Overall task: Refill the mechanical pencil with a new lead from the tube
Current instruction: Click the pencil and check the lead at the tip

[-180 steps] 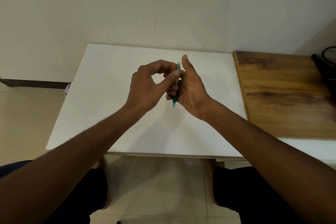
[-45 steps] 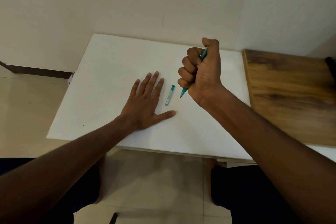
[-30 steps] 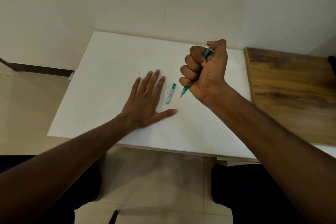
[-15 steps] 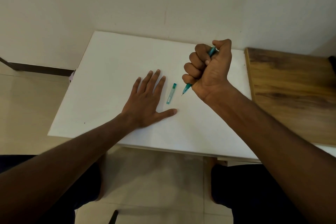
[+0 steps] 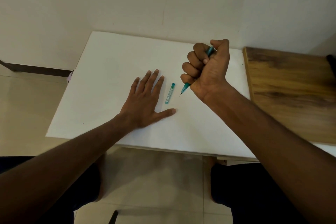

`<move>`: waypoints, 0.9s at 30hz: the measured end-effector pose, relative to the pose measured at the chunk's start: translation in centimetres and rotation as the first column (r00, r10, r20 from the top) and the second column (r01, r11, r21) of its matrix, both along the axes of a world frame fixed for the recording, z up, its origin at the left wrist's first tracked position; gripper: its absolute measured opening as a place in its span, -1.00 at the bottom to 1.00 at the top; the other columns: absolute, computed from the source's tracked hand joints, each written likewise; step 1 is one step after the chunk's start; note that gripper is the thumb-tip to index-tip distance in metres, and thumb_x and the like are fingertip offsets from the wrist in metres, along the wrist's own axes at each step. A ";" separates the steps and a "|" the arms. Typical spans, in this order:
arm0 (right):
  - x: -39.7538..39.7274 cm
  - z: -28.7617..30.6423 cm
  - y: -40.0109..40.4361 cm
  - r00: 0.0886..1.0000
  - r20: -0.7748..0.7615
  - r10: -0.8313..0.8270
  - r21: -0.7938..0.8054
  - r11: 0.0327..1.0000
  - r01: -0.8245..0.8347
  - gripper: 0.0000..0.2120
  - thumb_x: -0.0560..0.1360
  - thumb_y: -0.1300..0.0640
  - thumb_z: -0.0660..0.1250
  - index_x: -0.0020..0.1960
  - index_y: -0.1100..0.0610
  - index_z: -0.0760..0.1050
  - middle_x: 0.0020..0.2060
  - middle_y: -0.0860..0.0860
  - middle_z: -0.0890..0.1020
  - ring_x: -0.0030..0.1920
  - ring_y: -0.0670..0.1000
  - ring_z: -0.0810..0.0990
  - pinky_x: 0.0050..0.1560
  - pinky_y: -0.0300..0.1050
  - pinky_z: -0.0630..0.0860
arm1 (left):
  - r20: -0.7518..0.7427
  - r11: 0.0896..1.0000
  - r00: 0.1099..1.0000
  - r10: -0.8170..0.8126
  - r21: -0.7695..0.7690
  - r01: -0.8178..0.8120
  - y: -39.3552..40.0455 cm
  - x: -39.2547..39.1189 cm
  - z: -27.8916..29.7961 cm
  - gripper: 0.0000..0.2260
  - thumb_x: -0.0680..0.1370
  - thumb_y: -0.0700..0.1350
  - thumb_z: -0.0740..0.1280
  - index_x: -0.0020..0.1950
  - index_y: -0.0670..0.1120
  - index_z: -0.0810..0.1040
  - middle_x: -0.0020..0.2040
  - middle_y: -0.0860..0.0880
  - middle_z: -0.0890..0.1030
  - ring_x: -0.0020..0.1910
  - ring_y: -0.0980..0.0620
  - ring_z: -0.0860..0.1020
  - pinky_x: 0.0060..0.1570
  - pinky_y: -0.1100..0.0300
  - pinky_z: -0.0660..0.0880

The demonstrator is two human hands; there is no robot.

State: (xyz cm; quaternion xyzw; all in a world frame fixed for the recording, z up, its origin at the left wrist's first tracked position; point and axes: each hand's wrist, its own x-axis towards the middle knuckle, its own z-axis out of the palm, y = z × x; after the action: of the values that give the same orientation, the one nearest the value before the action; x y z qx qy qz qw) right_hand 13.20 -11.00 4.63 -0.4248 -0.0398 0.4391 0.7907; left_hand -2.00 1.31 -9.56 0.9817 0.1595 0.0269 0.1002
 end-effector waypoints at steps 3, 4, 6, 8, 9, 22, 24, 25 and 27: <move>0.1 -0.1 0.0 1.000 -0.011 0.005 0.002 1.000 -0.005 -0.54 0.65 -0.15 -0.02 -0.33 0.06 0.02 -0.46 -0.03 0.04 -0.47 -0.05 -0.02 -0.40 -0.22 0.01 | 0.004 1.000 1.000 -0.001 -0.002 0.001 0.1 0.0 0.1 0.07 0.50 0.66 -0.01 0.78 -0.04 -0.09 0.79 -0.07 -0.13 0.77 -0.17 -0.11 0.71 -0.25 -0.06; 0.1 -0.2 0.0 1.000 -0.003 0.002 0.000 1.000 -0.002 -0.55 0.65 -0.14 -0.02 -0.33 0.07 0.02 -0.46 -0.03 0.04 -0.47 -0.05 -0.02 -0.39 -0.21 0.00 | 0.007 1.000 1.000 -0.001 -0.005 0.001 0.1 0.0 0.1 0.07 0.50 0.66 0.00 0.78 -0.04 -0.09 0.79 -0.07 -0.13 0.77 -0.17 -0.11 0.71 -0.25 -0.06; 0.3 -0.3 -0.1 1.000 0.007 -0.007 0.013 1.000 0.007 -0.55 0.65 -0.12 -0.03 -0.35 0.06 0.04 -0.46 -0.03 0.05 -0.47 -0.05 -0.01 -0.40 -0.23 0.02 | 0.013 1.000 1.000 0.001 -0.010 -0.001 0.1 0.0 0.1 0.07 0.50 0.66 0.00 0.78 -0.04 -0.09 0.79 -0.07 -0.13 0.77 -0.17 -0.11 0.71 -0.25 -0.06; 0.5 -0.5 -0.1 1.000 -0.014 -0.001 0.039 0.999 0.001 -0.48 0.65 -0.19 -0.01 -0.40 0.05 0.08 -0.47 -0.04 0.06 -0.48 -0.06 0.00 -0.41 -0.24 0.03 | 0.002 1.000 1.000 0.003 -0.017 -0.003 0.1 0.0 0.2 0.08 0.50 0.66 0.00 0.78 -0.04 -0.10 0.79 -0.06 -0.14 0.77 -0.16 -0.13 0.71 -0.24 -0.07; 0.6 -0.5 -0.1 0.999 -0.031 0.011 0.053 0.999 -0.009 -0.44 0.65 -0.25 0.00 -0.42 0.04 0.11 -0.48 -0.04 0.07 -0.49 -0.06 0.01 -0.42 -0.23 0.03 | -0.010 1.000 1.000 0.001 -0.025 -0.001 0.1 -0.1 0.4 0.07 0.50 0.66 -0.01 0.78 -0.04 -0.10 0.79 -0.06 -0.15 0.77 -0.15 -0.14 0.71 -0.23 -0.08; 2.9 -1.2 -0.7 0.968 -0.242 -0.070 0.199 0.973 0.120 -0.40 0.64 -0.24 0.01 -0.46 0.08 0.27 -0.58 -0.05 0.21 -0.52 -0.07 0.08 -0.52 -0.26 0.14 | -0.219 -0.374 0.898 0.381 -0.925 -0.067 -4.3 0.7 8.2 -0.05 0.57 0.57 -0.24 0.45 0.02 0.66 0.45 -0.06 0.65 0.22 -0.04 0.59 0.11 0.03 0.48; 3.0 -1.3 -0.7 0.967 -0.243 -0.083 0.201 0.971 0.133 -0.37 0.66 -0.24 0.00 -0.47 0.09 0.29 -0.59 -0.05 0.23 -0.48 -0.06 0.05 -0.52 -0.27 0.15 | -0.206 -0.411 0.912 0.355 -0.911 -0.046 -4.7 0.8 8.2 -0.01 0.55 0.58 -0.27 0.49 0.01 0.63 0.48 -0.05 0.63 0.23 -0.04 0.58 0.13 0.03 0.47; 3.1 -1.3 -0.7 0.966 -0.243 -0.090 0.200 0.970 0.141 -0.37 0.66 -0.23 0.00 -0.47 0.10 0.30 -0.59 -0.05 0.24 -0.49 -0.07 0.06 -0.52 -0.27 0.15 | -0.191 -0.413 0.917 0.351 -0.910 -0.032 -4.8 0.9 8.2 -0.01 0.54 0.58 -0.29 0.50 0.02 0.62 0.48 -0.03 0.62 0.24 -0.03 0.57 0.15 0.02 0.46; 3.3 -1.4 -0.8 0.964 -0.245 -0.102 0.200 0.968 0.154 -0.37 0.66 -0.23 0.00 -0.47 0.10 0.30 -0.59 -0.05 0.24 -0.56 -0.09 0.13 -0.53 -0.28 0.17 | -0.166 -0.428 0.929 0.330 -0.904 -0.010 -4.7 1.0 8.1 0.00 0.53 0.59 -0.29 0.50 0.03 0.62 0.50 0.00 0.61 0.25 -0.02 0.55 0.17 0.01 0.45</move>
State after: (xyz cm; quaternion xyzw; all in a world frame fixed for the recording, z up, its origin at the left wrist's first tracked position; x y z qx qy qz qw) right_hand 16.48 -11.80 3.24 -0.2831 0.0333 0.4266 0.8583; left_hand -0.99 -3.42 -1.48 0.4049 0.2550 -0.0072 0.8780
